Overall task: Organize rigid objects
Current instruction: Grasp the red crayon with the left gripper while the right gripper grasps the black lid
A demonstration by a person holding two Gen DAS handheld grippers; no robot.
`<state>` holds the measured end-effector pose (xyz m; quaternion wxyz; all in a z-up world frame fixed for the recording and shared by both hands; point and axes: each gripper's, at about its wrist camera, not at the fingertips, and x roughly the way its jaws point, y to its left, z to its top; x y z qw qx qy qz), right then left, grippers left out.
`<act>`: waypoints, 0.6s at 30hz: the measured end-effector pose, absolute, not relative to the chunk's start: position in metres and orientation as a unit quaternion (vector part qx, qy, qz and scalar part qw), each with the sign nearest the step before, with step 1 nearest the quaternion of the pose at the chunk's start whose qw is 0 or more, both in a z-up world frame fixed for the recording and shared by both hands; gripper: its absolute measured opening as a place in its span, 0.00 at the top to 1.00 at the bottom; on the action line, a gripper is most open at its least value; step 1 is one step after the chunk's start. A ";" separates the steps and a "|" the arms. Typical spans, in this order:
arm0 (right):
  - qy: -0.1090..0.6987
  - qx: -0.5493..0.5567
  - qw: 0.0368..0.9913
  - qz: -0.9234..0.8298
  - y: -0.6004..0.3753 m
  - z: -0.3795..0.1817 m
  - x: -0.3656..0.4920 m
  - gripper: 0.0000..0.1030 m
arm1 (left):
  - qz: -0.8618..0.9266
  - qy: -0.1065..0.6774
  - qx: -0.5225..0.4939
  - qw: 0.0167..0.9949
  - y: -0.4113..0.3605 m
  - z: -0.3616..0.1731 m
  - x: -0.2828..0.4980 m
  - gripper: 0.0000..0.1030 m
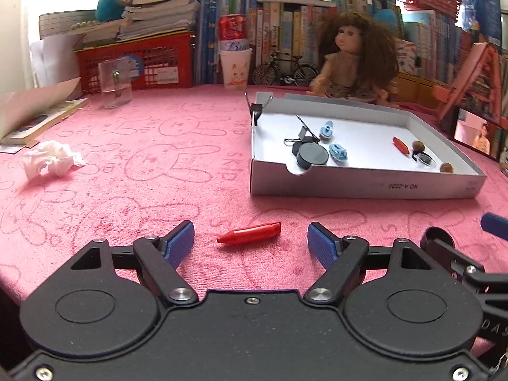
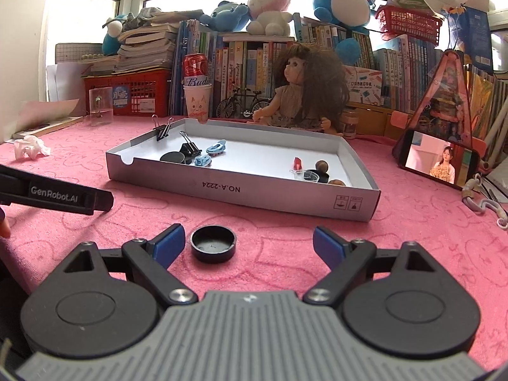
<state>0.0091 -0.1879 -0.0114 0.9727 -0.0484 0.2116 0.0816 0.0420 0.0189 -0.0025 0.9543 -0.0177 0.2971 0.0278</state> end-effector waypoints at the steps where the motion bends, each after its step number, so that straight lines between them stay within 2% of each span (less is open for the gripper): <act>1: 0.211 -0.048 0.973 0.077 -0.187 -0.012 0.009 0.10 | 0.034 0.298 -0.020 0.954 0.018 -0.003 0.043 0.25; 5: 0.213 -0.036 0.974 0.064 -0.186 -0.013 0.009 0.12 | 0.050 0.297 -0.027 0.953 0.015 -0.003 0.045 0.25; 8: 0.214 -0.030 0.974 0.061 -0.184 -0.016 0.008 0.17 | 0.061 0.294 -0.028 0.953 0.012 -0.004 0.046 0.27; 9: 0.213 -0.031 0.975 0.059 -0.183 -0.016 0.007 0.22 | 0.064 0.294 -0.025 0.953 0.011 -0.004 0.046 0.27; 12: 0.215 -0.033 0.974 0.060 -0.181 -0.017 0.007 0.31 | 0.071 0.291 -0.018 0.954 0.007 -0.004 0.046 0.37; 14: 0.215 -0.030 0.974 0.062 -0.181 -0.018 0.006 0.37 | 0.067 0.288 -0.017 0.955 0.007 -0.004 0.045 0.52; 16: 0.214 -0.031 0.974 0.064 -0.181 -0.017 0.006 0.48 | 0.064 0.285 -0.018 0.956 0.007 -0.004 0.044 0.58; 18: 0.213 -0.032 0.974 0.068 -0.180 -0.017 0.005 0.53 | 0.063 0.283 -0.015 0.957 0.007 -0.004 0.043 0.59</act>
